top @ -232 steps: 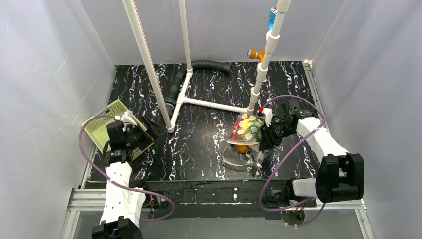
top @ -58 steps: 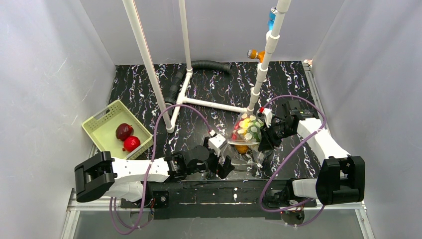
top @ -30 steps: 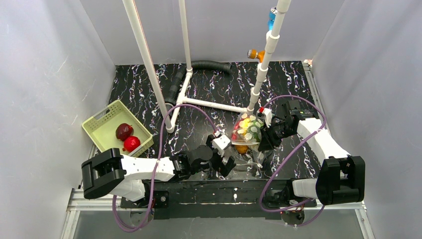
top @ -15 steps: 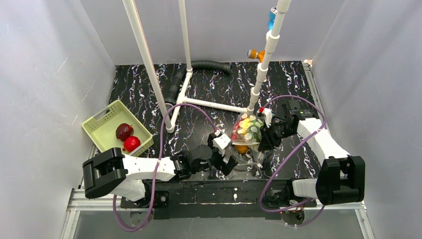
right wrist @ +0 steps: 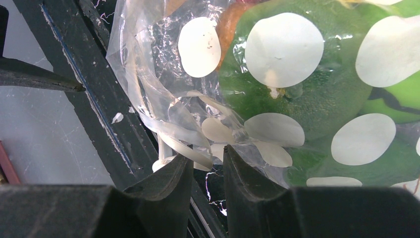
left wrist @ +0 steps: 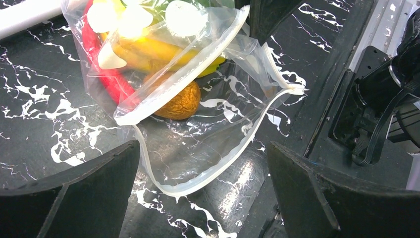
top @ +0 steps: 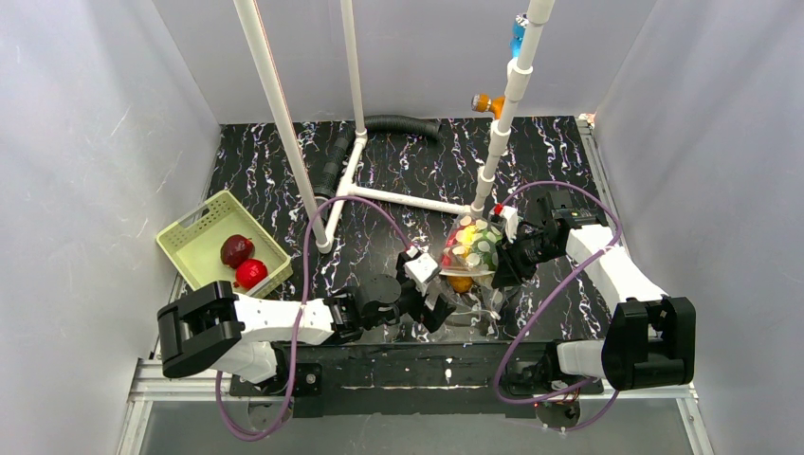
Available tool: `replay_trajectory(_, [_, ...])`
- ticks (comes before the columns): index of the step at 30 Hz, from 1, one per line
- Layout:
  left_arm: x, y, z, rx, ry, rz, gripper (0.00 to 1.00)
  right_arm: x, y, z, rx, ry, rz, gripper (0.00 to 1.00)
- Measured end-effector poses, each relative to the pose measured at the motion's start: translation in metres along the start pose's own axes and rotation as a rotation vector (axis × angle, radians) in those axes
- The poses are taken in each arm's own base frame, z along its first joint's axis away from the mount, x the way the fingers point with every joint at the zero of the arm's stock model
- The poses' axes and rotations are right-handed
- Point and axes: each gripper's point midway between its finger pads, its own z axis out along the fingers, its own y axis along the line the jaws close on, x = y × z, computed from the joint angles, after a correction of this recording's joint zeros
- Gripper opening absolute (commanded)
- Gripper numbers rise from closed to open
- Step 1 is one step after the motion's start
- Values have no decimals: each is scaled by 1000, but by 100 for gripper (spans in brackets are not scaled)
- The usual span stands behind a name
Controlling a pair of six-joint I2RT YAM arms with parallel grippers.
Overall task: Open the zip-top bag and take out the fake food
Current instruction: Pick up the fake fruit from the zipper food storage bag.
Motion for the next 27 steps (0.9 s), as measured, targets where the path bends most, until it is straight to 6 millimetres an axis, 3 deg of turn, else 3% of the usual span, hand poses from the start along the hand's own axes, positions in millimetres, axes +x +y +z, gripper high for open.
replay_trajectory(11, [-1, 6, 0, 26, -39, -61, 99, 0, 0, 0, 0, 0, 0, 36])
replay_trajectory(18, [-9, 11, 3, 40, -65, -108, 82, -1, 0, 0, 0, -1, 0, 36])
replay_trajectory(22, [0, 7, 12, 57, -27, -117, 68, -1, 0, 0, 0, -2, 1, 36])
replay_trajectory(27, [12, 2, 27, 53, 47, -177, 64, -1, 0, 0, 2, -4, 7, 36])
